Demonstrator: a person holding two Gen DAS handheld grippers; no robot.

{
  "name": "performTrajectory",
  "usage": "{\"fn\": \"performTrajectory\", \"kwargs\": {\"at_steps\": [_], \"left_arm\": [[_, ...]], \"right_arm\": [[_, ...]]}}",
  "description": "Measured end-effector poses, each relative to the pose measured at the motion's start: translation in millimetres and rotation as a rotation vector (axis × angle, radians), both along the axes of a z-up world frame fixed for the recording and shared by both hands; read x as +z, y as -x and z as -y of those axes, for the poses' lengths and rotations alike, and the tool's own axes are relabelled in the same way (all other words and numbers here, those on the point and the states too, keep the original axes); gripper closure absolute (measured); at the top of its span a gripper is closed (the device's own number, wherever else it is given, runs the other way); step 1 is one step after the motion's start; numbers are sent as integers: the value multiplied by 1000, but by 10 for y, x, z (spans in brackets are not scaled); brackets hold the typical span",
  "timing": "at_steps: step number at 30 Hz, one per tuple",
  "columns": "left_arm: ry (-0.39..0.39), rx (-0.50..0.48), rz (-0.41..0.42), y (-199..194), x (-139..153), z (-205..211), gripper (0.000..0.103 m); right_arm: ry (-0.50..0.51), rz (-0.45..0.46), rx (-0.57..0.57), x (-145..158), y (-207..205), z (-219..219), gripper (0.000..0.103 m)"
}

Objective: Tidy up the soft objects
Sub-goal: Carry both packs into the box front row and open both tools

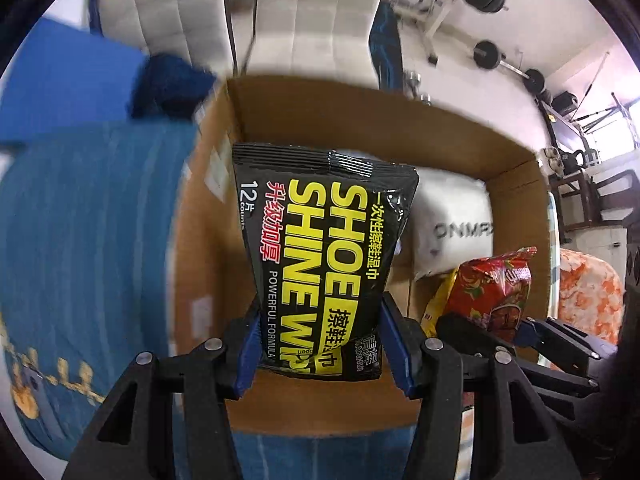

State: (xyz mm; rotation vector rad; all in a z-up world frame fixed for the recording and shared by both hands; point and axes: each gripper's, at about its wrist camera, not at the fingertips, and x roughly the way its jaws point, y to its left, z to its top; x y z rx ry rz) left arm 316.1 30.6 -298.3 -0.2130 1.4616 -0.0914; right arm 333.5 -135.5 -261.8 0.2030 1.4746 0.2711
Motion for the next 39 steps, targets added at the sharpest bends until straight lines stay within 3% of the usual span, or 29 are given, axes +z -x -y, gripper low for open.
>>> {"fn": "performTrajectory", "kwargs": {"at_steps": [2, 6, 14, 23, 31, 36, 38, 39], "left_arm": [[32, 12, -63, -62, -208, -34, 52], [21, 2, -129, -101, -474, -38, 52], [45, 7, -212, -155, -737, -25, 51], [32, -1, -239, -162, -722, 39, 51], [-23, -42, -246, -139, -609, 84, 50], [-26, -49, -227, -96, -478, 149, 49], [-30, -44, -211, -81, -403, 151, 46], [-32, -40, -198, -73, -367, 153, 38]], "right_arm": [[3, -24, 5, -165, -59, -19, 58], [-6, -70, 20, -474, -142, -64, 58], [-38, -153, 22, -909, -202, -114, 58], [-4, -187, 25, -1095, -220, -145, 56], [51, -181, 29, -1138, -192, -204, 41], [80, -168, 13, -1038, -188, -143, 38], [86, -163, 5, -1012, -163, -84, 33], [91, -161, 3, -1004, -155, -75, 33]]}}
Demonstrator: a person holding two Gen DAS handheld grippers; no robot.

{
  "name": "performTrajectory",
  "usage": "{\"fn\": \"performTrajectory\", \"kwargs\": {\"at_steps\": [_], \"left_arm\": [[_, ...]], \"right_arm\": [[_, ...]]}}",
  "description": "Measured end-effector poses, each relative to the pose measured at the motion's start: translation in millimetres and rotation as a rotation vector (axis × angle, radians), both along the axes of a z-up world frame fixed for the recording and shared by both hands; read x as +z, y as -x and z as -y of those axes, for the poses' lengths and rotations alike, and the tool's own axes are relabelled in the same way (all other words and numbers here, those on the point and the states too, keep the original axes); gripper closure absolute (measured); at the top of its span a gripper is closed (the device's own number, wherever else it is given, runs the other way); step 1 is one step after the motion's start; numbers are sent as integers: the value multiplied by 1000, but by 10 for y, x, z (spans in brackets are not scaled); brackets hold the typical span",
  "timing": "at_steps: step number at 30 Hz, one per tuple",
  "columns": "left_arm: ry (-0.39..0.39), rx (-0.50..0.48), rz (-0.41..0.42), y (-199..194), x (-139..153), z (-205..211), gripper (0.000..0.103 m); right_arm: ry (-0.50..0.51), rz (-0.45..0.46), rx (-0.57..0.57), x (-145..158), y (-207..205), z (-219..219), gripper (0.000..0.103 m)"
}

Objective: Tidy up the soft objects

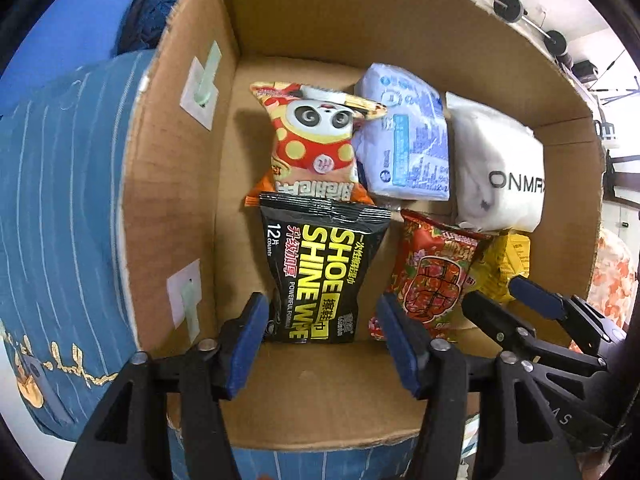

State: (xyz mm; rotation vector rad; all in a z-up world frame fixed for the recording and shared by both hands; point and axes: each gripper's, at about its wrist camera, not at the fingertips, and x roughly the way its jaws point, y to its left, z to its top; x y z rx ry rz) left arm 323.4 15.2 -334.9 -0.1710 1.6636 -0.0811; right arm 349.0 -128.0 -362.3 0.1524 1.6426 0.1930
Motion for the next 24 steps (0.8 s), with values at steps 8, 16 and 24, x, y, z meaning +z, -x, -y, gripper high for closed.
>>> {"fn": "performTrajectory", "kwargs": {"at_steps": [8, 16, 24], "left_arm": [[-57, 4, 119, 91, 286, 52, 9], [-103, -5, 203, 134, 514, -7, 7], [-106, 18, 265, 269, 763, -28, 7]], "right_arm": [[62, 40, 2, 141, 73, 39, 13], [116, 85, 2, 234, 168, 78, 3], [127, 122, -36, 427, 236, 146, 2]]}}
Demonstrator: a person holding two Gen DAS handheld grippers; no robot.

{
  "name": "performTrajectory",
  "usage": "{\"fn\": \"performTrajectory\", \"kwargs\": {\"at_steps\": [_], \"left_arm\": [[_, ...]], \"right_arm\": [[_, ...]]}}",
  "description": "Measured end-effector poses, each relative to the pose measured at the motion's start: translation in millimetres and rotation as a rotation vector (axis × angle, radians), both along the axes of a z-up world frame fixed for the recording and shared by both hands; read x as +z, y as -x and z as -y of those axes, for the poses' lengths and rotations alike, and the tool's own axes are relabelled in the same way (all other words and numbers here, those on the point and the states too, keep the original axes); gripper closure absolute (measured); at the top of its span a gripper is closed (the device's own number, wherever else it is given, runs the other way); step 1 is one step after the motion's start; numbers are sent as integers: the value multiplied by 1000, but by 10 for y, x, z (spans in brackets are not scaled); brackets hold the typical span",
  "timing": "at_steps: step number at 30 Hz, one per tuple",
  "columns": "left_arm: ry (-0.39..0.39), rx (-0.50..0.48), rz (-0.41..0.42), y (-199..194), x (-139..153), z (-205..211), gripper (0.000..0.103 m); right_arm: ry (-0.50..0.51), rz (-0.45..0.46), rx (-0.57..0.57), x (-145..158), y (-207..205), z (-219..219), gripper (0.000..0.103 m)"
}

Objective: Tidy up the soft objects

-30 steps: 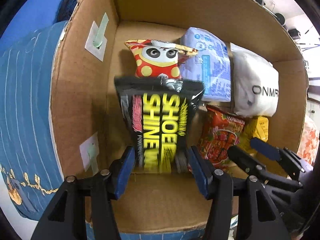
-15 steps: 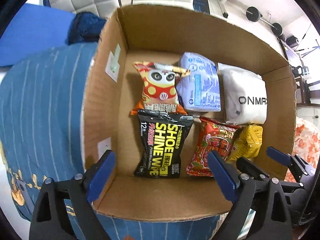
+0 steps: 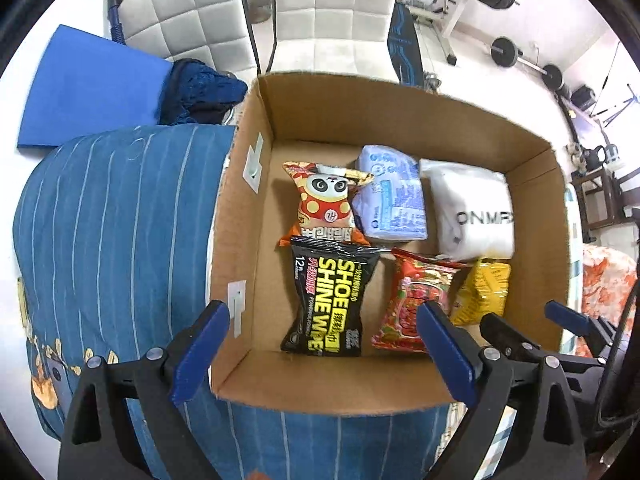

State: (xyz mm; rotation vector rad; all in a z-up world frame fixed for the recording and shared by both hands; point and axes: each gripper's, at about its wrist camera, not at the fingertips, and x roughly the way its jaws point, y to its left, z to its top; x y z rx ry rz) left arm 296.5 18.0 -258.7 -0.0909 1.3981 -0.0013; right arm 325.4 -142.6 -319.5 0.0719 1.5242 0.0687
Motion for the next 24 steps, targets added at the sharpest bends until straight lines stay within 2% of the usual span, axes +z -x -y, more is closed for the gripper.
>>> {"fn": "performTrajectory", "kwargs": {"at_steps": [3, 10, 17, 24], "left_arm": [[-15, -16, 32, 140, 170, 52, 7], [-12, -32, 138, 606, 719, 139, 7], [-27, -38, 221, 1100, 1280, 174, 7], [14, 2, 272, 1627, 1708, 132, 7]], "right_arm": [[-17, 10, -14, 114, 50, 17, 2], [-48, 78, -42, 664, 339, 183, 2], [-58, 165, -37, 1335, 896, 437, 2], [-54, 249, 19, 2004, 1529, 481, 2]]}}
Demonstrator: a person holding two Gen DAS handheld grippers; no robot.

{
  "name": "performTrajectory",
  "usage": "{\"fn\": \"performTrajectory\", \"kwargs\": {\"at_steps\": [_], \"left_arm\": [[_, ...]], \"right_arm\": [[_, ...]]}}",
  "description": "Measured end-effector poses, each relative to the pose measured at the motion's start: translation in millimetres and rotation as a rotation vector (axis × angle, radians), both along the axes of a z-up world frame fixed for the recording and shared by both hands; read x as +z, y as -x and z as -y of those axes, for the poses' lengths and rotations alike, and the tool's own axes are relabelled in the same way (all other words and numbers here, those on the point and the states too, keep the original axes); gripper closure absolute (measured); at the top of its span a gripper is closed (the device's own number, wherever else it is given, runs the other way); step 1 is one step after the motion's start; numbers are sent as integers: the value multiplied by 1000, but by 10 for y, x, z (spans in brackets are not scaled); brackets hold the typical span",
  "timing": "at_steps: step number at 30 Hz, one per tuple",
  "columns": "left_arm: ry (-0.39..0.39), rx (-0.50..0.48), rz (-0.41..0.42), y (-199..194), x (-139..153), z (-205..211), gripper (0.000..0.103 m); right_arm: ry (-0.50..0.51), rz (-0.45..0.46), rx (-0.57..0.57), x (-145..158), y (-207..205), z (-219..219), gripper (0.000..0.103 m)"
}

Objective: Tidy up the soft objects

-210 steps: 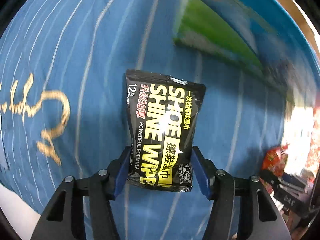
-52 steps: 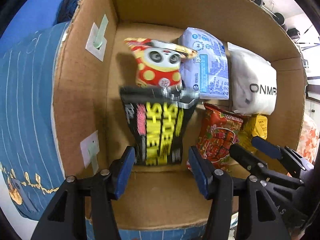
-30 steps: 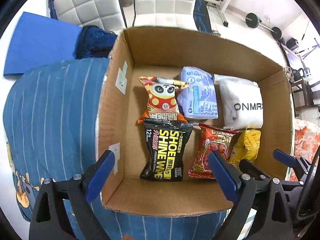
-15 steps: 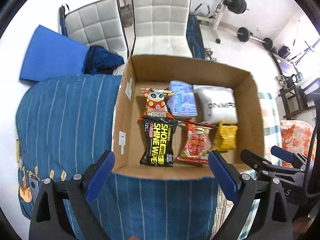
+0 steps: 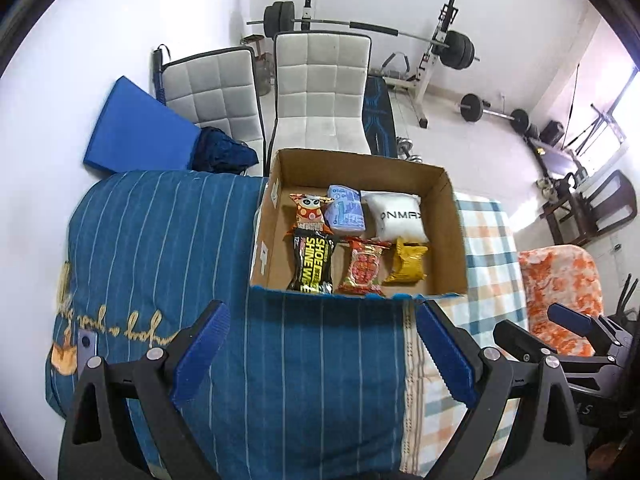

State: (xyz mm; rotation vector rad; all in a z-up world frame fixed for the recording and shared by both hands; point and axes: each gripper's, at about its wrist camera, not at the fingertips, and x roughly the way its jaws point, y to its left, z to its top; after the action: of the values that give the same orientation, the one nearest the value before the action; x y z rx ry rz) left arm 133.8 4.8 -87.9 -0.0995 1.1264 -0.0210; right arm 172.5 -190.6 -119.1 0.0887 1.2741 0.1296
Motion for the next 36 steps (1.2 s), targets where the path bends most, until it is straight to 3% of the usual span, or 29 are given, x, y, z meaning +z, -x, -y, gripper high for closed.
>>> {"fn": "performTrajectory", "kwargs": {"at_steps": [7, 14, 21, 29, 36], "left_arm": [[13, -6, 25, 397, 356, -10, 7], [6, -12, 74, 680, 700, -28, 7], [-25, -2, 134, 802, 893, -38, 7], [-98, 5, 176, 771, 966, 67, 7], [-102, 4, 204, 801, 1030, 107, 7]], "right_arm": [[-62, 67, 21, 628, 497, -25, 2], [-80, 114, 51, 1032, 890, -89, 2], [-86, 133, 48, 1254, 1165, -75, 2], [-11, 227, -14, 1523, 1162, 70, 0], [8, 265, -32, 1633, 1140, 108, 0]]}}
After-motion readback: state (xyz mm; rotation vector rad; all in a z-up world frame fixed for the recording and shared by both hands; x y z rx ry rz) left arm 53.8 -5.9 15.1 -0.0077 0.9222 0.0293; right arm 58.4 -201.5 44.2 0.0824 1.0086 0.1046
